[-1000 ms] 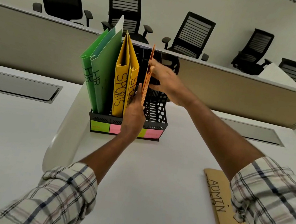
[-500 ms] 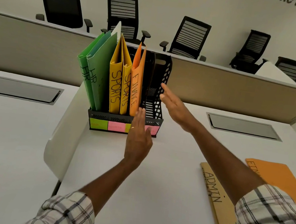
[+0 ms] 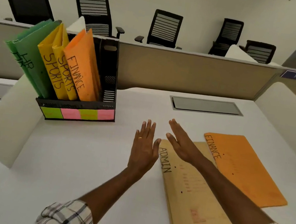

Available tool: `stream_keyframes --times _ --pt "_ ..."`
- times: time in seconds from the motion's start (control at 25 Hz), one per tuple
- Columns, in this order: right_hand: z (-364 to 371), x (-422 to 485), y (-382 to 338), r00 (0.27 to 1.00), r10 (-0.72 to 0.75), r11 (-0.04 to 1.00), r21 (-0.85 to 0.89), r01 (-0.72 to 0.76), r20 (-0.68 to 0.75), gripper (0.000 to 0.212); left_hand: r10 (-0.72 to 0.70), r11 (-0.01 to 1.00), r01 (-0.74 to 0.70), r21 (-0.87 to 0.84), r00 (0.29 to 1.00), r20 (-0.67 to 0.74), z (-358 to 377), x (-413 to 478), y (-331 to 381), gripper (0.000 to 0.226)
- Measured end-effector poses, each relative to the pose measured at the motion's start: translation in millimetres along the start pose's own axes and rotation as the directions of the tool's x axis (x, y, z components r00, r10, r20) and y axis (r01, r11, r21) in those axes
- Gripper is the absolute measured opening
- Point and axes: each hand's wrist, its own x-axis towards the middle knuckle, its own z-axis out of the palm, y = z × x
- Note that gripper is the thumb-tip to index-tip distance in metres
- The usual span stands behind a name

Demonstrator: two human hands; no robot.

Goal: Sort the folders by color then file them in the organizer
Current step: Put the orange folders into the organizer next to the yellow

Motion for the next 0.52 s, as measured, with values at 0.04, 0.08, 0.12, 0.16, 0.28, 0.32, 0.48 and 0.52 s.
stream_keyframes --times 0.04,0.08,0.12,0.16,0.28,0.32,0.48,0.52 --pt "-7.8 -17.4 25.2 1.0 0.015 1.0 -0.013 -0.015 0.004 0.063 0.009 1.0 -0.009 0.007 1.0 0.027 17.5 -7.1 17.6 0.061" --pt "-16.5 -35.8 49.2 1.0 0.029 0.999 -0.03 -0.029 0.003 0.063 0.023 0.999 -0.024 0.022 0.998 0.053 35.6 -14.6 35.9 0.061" --pt "-25.3 -53.4 70.5 0.999 0.045 0.998 -0.052 -0.045 -0.001 0.063 0.032 0.999 -0.034 0.031 0.997 0.076 52.4 -21.0 53.6 0.061" --pt "-35.5 -73.0 92.6 0.998 0.068 0.995 -0.066 -0.069 -0.01 0.063 0.035 0.999 -0.038 0.029 0.994 0.108 69.4 -27.2 73.7 0.061" --pt "-58.2 -120.9 148.4 0.989 0.14 0.986 -0.088 -0.143 -0.041 0.064 0.041 0.999 -0.046 0.019 0.979 0.198 108.7 -43.1 121.0 0.062" --pt "-65.6 -131.6 163.2 0.984 0.172 0.981 -0.084 -0.176 -0.049 0.064 0.052 0.998 -0.06 0.028 0.973 0.227 119.2 -45.2 133.5 0.062" --pt "-80.0 -164.8 209.2 0.95 0.294 0.952 -0.052 -0.3 -0.103 0.064 0.077 0.996 -0.089 0.017 0.936 0.344 156.5 -50.6 166.6 0.064" --pt "-80.9 -171.2 217.1 0.939 0.327 0.941 -0.055 -0.334 -0.107 0.064 0.077 0.996 -0.086 0.01 0.926 0.37 164.8 -50.7 172.0 0.065"
